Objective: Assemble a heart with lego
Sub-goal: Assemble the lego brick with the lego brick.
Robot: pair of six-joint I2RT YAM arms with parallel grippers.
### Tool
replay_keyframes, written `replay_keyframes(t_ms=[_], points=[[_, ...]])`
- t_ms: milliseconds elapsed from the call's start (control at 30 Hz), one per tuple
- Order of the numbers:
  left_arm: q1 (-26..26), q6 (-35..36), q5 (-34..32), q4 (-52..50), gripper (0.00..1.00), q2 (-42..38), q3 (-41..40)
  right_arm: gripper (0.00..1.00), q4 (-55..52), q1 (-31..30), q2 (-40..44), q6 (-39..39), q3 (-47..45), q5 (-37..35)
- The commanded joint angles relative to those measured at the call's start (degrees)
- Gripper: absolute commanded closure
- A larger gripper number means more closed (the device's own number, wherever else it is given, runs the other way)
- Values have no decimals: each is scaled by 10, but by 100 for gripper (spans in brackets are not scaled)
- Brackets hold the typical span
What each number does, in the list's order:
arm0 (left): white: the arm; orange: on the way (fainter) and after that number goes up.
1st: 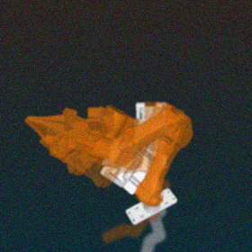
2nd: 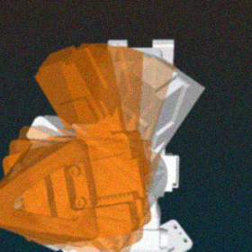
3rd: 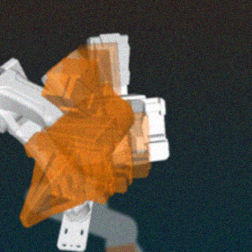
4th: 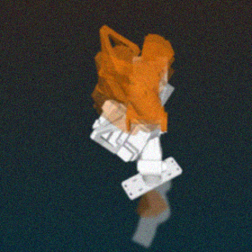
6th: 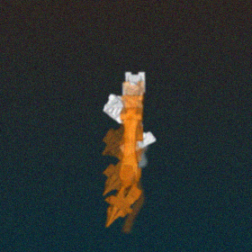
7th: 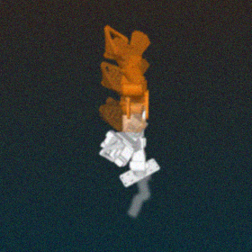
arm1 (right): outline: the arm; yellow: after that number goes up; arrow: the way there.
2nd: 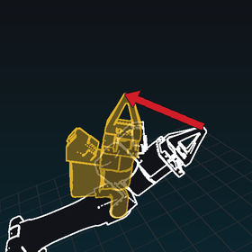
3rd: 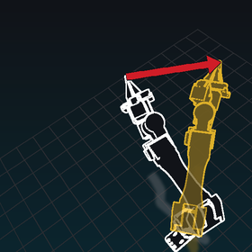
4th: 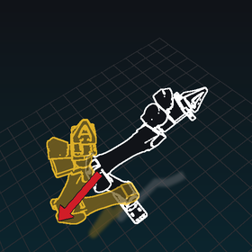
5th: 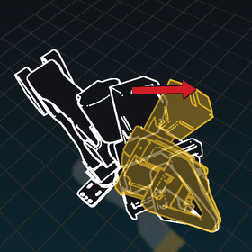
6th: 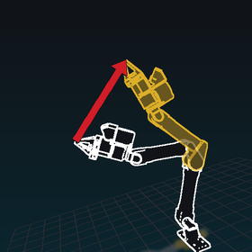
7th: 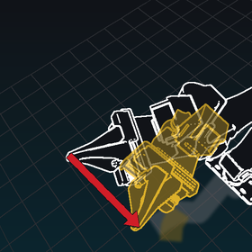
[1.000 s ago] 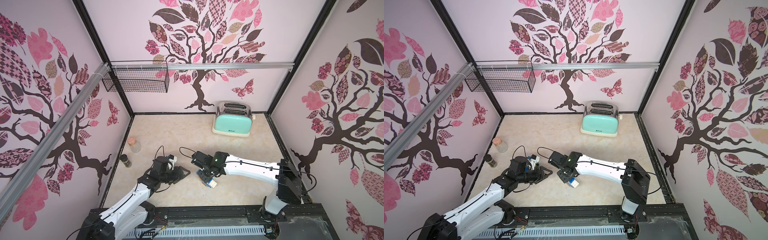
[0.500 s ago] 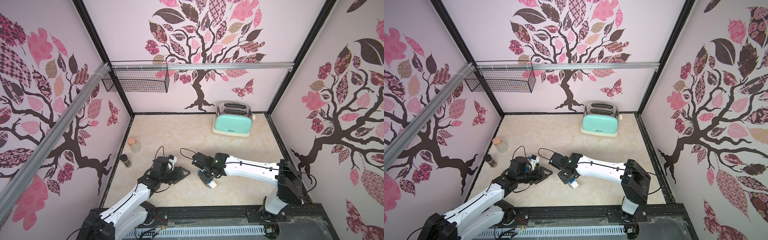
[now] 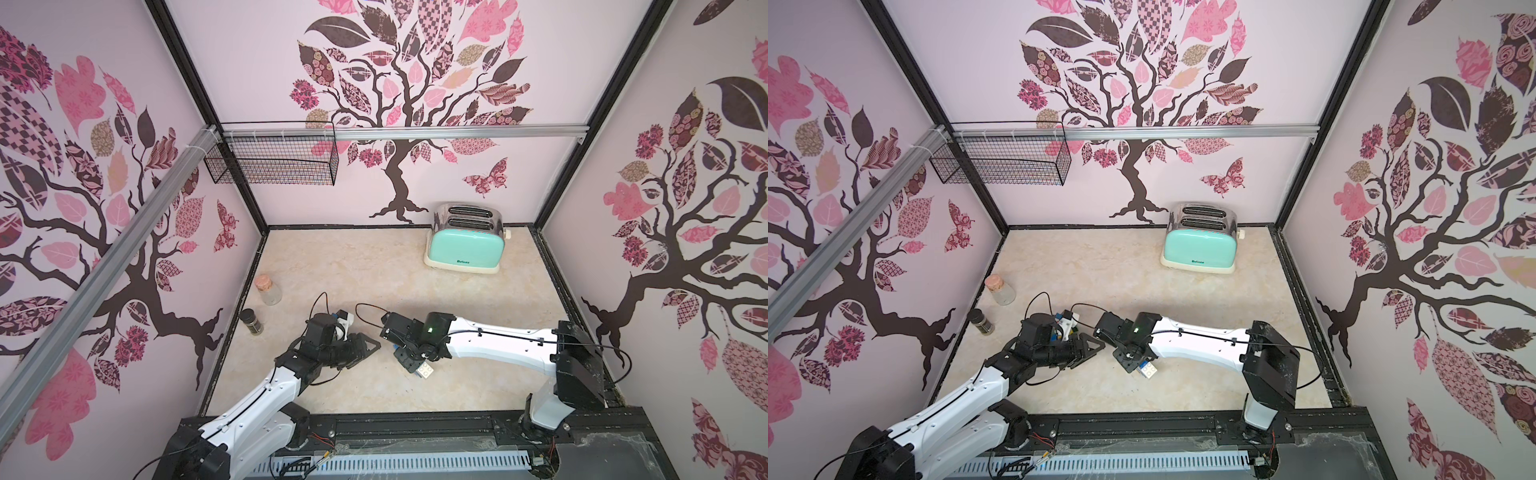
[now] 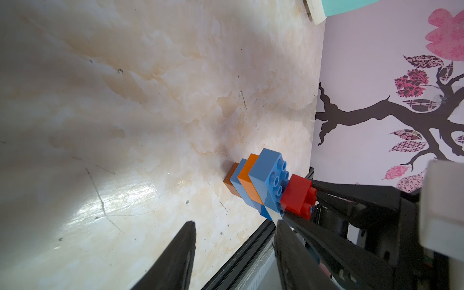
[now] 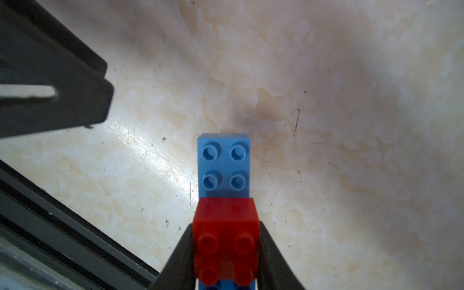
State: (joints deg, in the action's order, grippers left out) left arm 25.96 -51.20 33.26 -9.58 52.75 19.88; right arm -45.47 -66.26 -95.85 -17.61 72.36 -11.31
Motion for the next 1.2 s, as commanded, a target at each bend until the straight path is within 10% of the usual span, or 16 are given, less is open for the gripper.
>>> replay_keyframes(t_ms=[0, 1167], points=[[-2, 1, 0, 4, 46, -4, -6, 65, -19, -3, 3, 6, -27, 12], [1, -2, 28, 21, 46, 12, -9, 66, -36, 12, -33, 36, -43, 39]])
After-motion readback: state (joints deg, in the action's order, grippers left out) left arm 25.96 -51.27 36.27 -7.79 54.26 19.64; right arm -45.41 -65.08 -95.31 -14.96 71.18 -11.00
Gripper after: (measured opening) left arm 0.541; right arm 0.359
